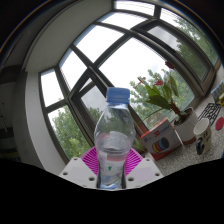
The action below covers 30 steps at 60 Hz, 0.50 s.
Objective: Pour water
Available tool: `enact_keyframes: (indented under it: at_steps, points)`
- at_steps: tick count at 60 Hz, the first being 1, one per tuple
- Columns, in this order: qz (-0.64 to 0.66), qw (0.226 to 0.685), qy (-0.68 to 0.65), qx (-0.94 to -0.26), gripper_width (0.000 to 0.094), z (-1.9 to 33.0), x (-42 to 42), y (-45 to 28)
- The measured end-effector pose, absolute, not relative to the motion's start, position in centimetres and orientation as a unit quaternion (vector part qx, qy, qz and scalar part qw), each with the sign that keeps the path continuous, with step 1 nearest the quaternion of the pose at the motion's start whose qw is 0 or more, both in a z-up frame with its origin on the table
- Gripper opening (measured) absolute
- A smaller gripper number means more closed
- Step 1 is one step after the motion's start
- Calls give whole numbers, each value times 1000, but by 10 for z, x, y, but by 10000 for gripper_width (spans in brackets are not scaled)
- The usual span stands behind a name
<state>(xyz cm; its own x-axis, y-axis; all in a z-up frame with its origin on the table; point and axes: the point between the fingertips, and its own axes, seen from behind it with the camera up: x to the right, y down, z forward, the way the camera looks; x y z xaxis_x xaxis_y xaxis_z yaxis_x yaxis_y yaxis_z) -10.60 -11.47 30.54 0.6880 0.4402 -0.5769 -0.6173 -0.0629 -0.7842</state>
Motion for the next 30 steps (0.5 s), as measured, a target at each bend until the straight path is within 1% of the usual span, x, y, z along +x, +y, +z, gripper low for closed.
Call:
enact_keyframes:
  at_steps: [4,9,14,18,22,27,30]
  points:
    - [490,650,119,-569,274,339,-93,-93]
    - [609,581,190,-505,273,367,-67,-71]
    - [702,502,264,-431,274,375,-32,-37]
    - [748,440,318,-382,274,367,-9,-12]
    - [773,384,369,-344,273,346,10,13]
    - [789,326,427,-300,273,317,36,29]
    - [787,305,459,-278,274,300,47,45]
